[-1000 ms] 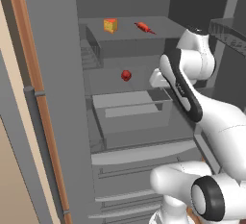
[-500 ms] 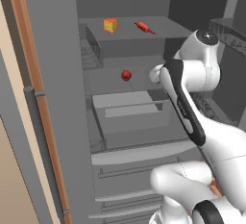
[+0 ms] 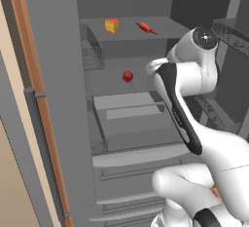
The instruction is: Take the cheese, fish, and bell pepper from the fridge and place them on the plate on the dining counter to create an appetizer plate.
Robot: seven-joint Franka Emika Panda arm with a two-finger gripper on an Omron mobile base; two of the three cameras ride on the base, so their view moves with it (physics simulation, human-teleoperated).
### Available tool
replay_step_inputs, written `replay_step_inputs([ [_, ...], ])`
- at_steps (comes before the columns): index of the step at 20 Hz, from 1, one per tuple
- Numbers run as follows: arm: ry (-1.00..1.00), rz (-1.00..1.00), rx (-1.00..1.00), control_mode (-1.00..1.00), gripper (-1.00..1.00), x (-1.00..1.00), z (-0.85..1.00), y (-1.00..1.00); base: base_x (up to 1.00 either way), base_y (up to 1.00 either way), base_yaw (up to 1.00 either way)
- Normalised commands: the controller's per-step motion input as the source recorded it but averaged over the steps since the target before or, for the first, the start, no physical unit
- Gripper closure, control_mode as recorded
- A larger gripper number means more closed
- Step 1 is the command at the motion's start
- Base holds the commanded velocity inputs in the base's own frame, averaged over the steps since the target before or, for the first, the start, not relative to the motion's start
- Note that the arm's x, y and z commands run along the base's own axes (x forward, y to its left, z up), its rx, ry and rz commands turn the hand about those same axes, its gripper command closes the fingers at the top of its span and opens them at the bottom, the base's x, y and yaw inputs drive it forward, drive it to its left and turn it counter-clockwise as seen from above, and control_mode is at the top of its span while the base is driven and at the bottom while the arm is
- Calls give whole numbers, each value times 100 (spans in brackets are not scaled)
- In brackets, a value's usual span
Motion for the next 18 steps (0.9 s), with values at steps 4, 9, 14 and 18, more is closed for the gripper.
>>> replay_step_inputs([
  [4,-4,0,-6,-100,-100,3,29,6,0,0,0],
  [9,0,0,0,-100,-100,21,27,0,0,0,0],
  [14,0,-1,10,-100,-100,35,12,0,0,0,0],
  [18,0,-1,23,-100,-100,23,4,-10,0,0,0],
])
